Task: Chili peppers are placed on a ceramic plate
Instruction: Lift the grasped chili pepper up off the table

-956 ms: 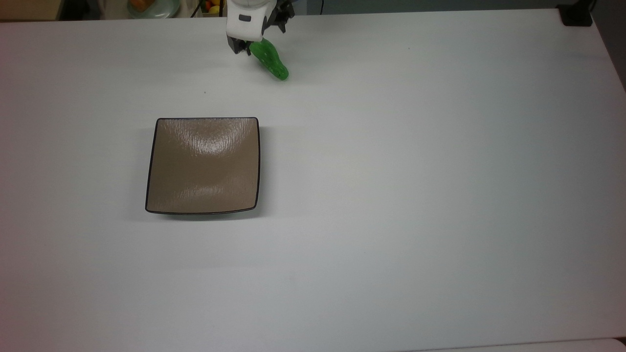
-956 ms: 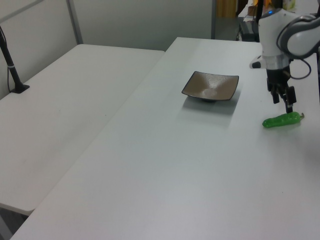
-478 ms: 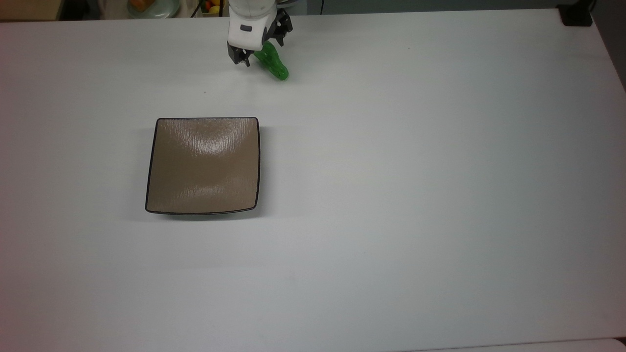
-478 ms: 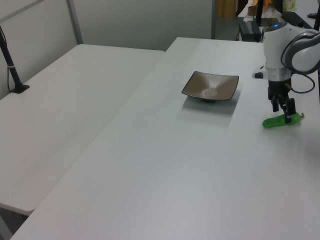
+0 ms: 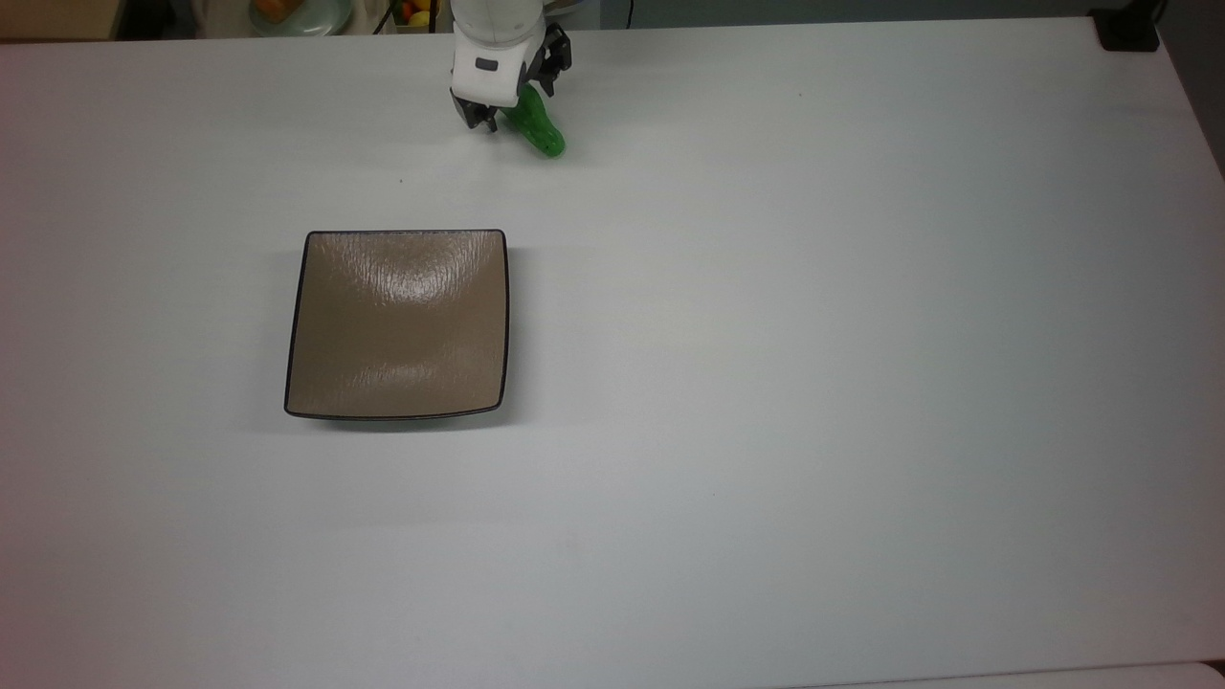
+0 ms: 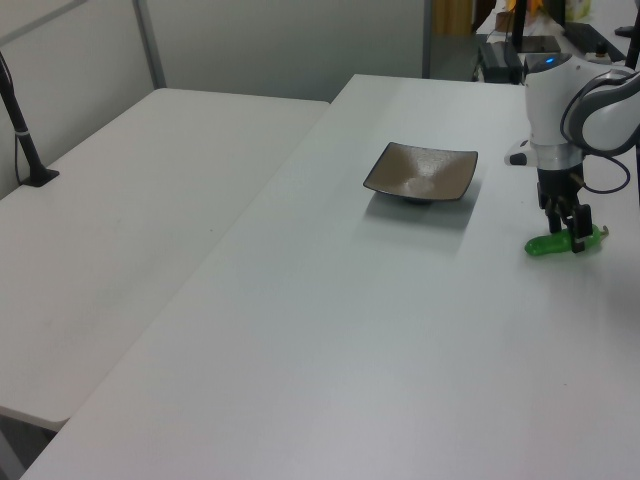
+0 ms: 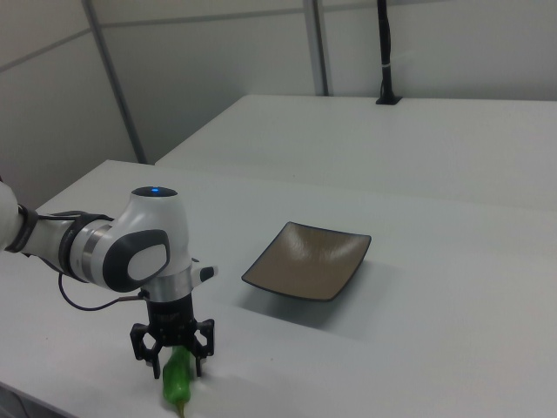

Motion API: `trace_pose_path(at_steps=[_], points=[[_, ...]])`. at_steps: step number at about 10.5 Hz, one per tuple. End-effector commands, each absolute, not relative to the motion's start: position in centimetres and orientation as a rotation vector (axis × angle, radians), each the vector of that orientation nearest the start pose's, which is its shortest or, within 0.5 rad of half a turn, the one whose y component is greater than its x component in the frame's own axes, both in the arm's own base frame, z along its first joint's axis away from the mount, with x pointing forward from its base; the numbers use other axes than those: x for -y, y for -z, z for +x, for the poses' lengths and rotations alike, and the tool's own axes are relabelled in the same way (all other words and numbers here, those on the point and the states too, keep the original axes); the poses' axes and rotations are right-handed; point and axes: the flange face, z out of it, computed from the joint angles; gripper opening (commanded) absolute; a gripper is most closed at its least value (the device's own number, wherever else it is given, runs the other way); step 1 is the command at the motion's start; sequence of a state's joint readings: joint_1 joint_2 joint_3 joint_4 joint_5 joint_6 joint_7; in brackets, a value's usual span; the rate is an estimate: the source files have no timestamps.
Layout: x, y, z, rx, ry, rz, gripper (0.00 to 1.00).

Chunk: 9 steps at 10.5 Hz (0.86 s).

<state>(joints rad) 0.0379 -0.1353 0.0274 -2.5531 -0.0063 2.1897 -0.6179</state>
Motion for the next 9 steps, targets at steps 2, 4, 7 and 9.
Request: trace_pose_path(at_steps=[2,4,7,9], points=[[-3.3,-29.9,41.4,1.038,-0.33,-2.914,0.21],[-3.2,-30.2,41.5,1.034,-0.323,-2.918,0.13],[-2.8,-32.2,42.8,0.992,-0.303,-2.939,0.13],[-2.4,-35.1,44.8,0.923,-0.298,-2.967,0.13]])
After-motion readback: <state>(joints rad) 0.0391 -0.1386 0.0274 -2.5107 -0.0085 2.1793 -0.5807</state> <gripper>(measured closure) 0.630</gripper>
